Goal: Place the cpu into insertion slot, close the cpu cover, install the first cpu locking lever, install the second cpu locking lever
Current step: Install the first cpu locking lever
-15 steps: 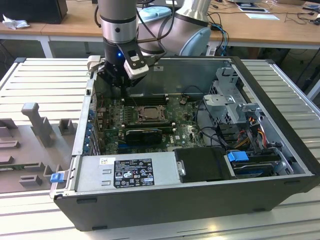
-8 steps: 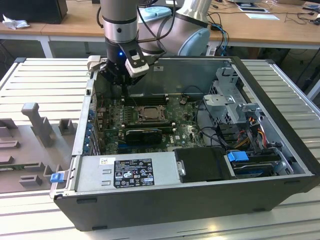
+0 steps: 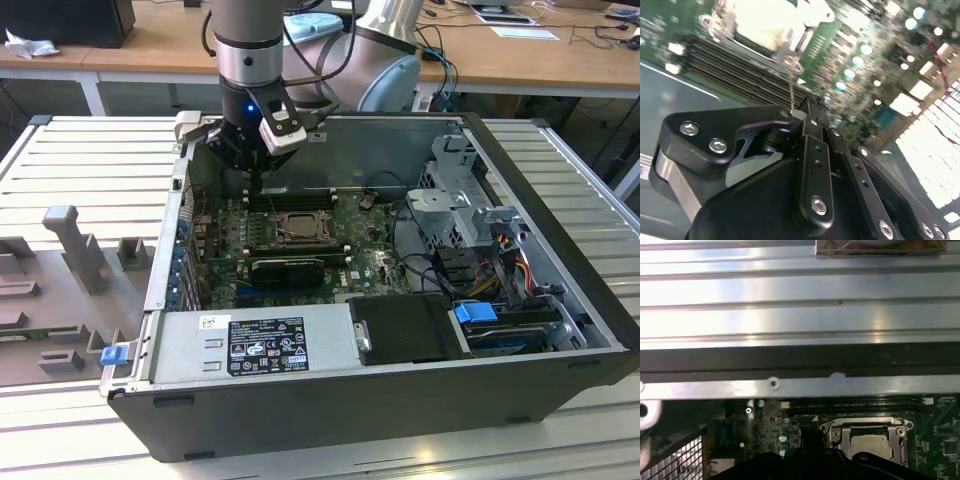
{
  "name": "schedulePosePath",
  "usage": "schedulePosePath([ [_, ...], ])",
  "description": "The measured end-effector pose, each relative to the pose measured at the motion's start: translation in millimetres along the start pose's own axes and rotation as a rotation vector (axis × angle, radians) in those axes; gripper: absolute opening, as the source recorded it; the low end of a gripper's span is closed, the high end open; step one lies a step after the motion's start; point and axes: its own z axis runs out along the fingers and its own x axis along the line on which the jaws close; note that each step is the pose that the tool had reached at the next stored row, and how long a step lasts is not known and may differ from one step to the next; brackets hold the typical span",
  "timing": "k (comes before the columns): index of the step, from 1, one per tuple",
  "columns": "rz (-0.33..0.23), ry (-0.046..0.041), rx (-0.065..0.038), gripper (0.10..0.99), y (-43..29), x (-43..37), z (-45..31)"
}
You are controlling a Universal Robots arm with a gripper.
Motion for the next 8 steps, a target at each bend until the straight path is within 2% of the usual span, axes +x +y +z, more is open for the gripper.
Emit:
schedulePosePath([
  [1,0.0,-0.0001,0.0,0.106,0.3,-8.9,0.7],
  [8,-0.001,0.0003,-0.002,0.106,2.1,-43.7,4.7],
])
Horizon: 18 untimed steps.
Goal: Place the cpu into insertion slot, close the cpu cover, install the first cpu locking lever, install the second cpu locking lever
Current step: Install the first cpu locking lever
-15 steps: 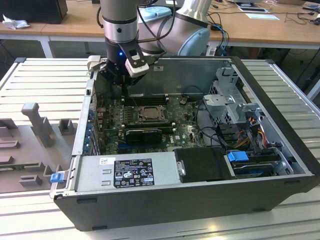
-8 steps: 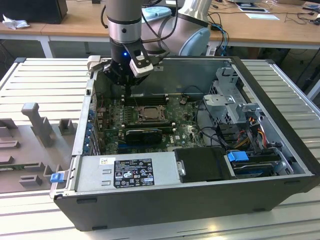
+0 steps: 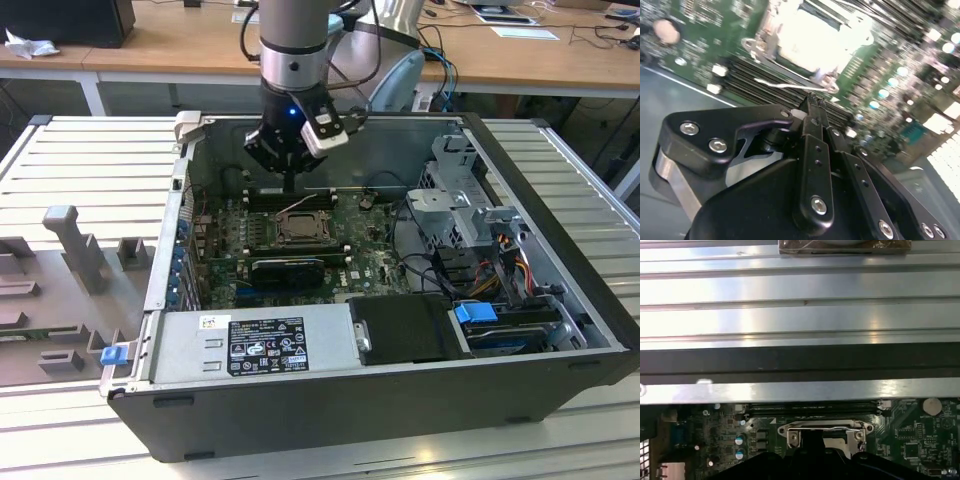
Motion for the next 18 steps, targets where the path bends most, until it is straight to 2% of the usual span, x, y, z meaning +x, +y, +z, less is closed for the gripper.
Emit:
schedulePosePath([
  [8,-0.035,0.0009,-0.002,0.106,-0.1,-3.7,12.3],
  [10,-0.041,-0.0111,-0.002,0.106,0.5,-4.1,13.9],
  [12,-0.046,-0.0127,-0.002,0.106,2.6,-5.3,16.0],
  [14,-0.049,-0.0126,-0.002,0.106,5.3,-7.7,18.5],
  [18,-0.052,-0.0125,-0.002,0.106,11.0,-17.4,24.9],
])
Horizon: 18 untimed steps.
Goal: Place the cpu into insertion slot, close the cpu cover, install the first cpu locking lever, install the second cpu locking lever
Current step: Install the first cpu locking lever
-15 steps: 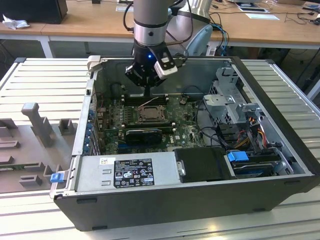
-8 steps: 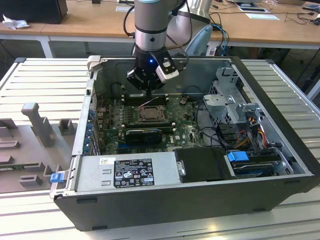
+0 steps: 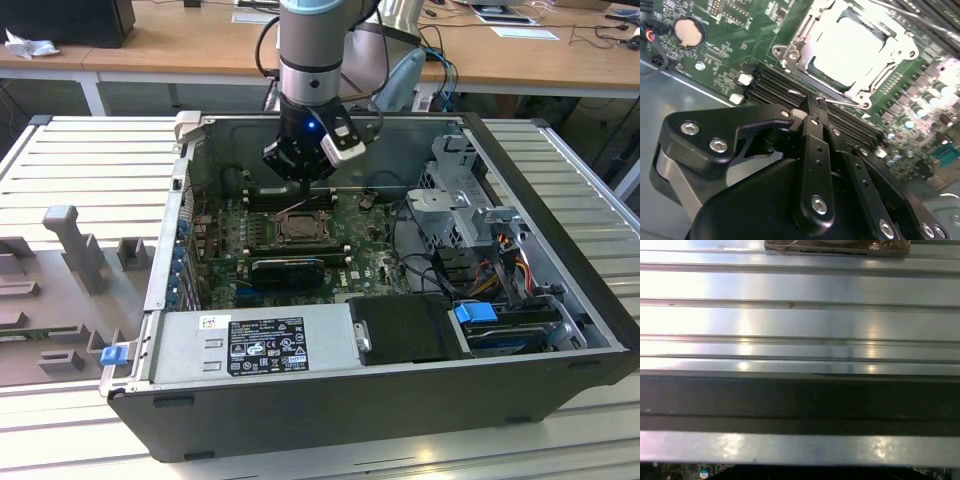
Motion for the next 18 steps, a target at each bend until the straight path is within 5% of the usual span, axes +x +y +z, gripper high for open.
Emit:
schedulePosePath([
  [11,-0.032,0.0016,0.0,0.106,-0.5,-9.9,19.0],
  [18,-0.032,0.002,0.008,0.106,-0.7,-10.0,22.3],
])
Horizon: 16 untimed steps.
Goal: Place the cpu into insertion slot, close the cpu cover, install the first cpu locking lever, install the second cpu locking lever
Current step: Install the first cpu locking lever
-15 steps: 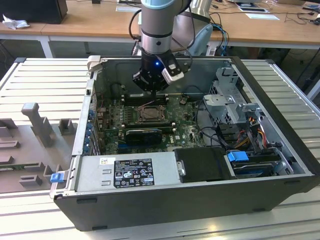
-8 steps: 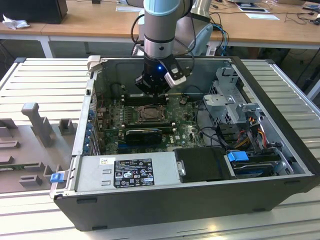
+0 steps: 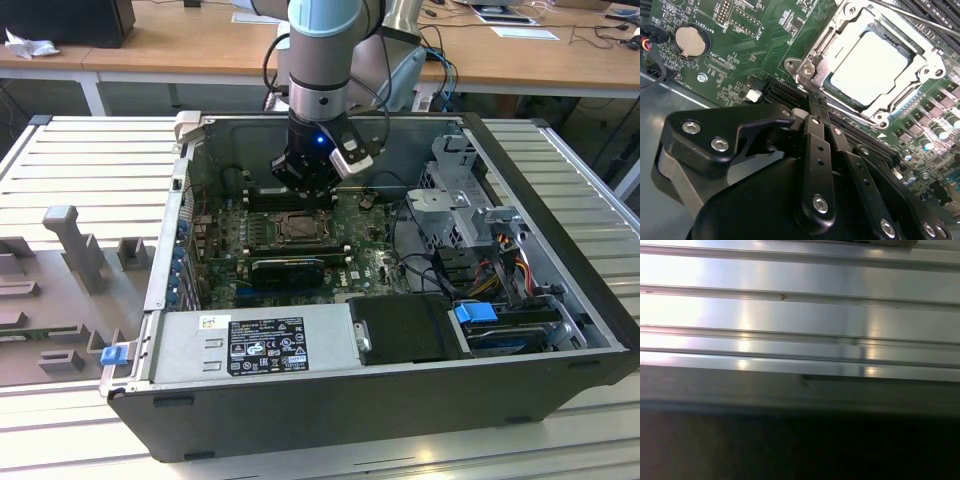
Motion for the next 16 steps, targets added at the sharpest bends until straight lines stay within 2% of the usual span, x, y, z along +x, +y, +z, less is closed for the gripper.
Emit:
schedulePosePath([
  [4,0.0,0.0007,0.005,0.106,-0.1,0.0,0.3],
  [9,0.0,0.001,0.005,0.106,-1.0,0.1,2.2],
  [10,0.0,0.0008,0.0,0.106,-1.1,0.0,2.3],
  [13,0.0,-0.0008,-0.03,0.106,-1.0,0.0,2.5],
  [16,0.0,-0.001,-0.032,0.106,-0.8,-0.1,-1.6],
])
